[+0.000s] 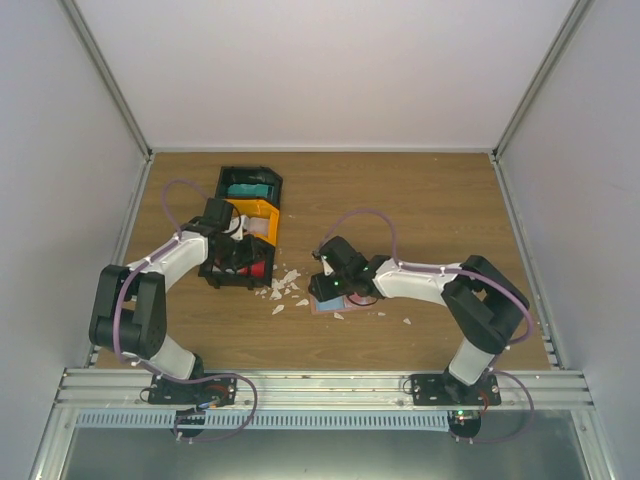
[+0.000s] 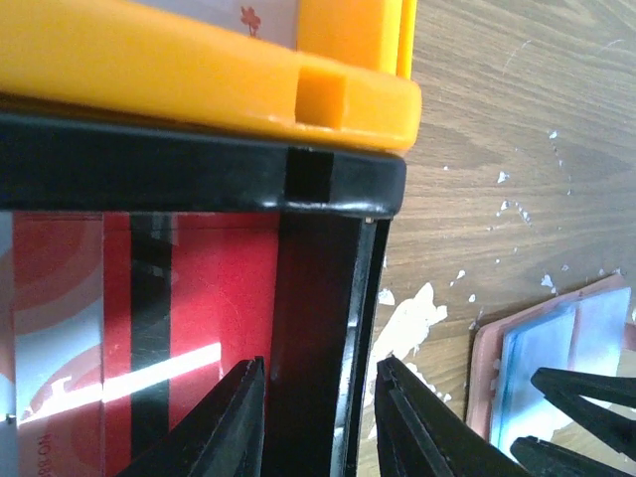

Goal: Put the credit cards into the card holder
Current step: Adjust the storage box at the center of the board.

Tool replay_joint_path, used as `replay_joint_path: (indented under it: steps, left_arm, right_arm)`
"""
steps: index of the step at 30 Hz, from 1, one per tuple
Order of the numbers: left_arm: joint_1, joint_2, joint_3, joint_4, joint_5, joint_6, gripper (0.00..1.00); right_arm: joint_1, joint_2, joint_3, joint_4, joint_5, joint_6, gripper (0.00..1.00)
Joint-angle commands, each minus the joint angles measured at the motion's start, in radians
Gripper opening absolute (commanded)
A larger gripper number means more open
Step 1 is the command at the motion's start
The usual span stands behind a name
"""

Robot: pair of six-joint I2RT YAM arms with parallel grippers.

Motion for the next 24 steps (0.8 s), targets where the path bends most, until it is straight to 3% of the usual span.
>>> replay_joint_path:
  steps: [1,9,14,24]
  left_arm:
    - [-0.003,-0.019,-0.016,0.042,0.043,-0.018,0.34]
    - [-0.001,-0.055,-0.021,-0.009,-0.252,-0.07,0.47]
    - [0.0,-0.072,-0.027,-0.016,-0.272,-0.069,0.5]
    - [0.011,-0.049,-0.017,-0.043,-0.291,-0.042,0.58]
  right_arm:
    - [0.023,0.043,0.048,0.037,-0.011,-0.021,0.44]
    - [0.075,0.147,0.185,0.091,0.018,-0.042,0.4]
    - [0.113,0.269,0.325,0.055,0.044,-0.074,0.4]
    - [0.168,0.355,0.379,0.12,-0.06,-0.108,0.4]
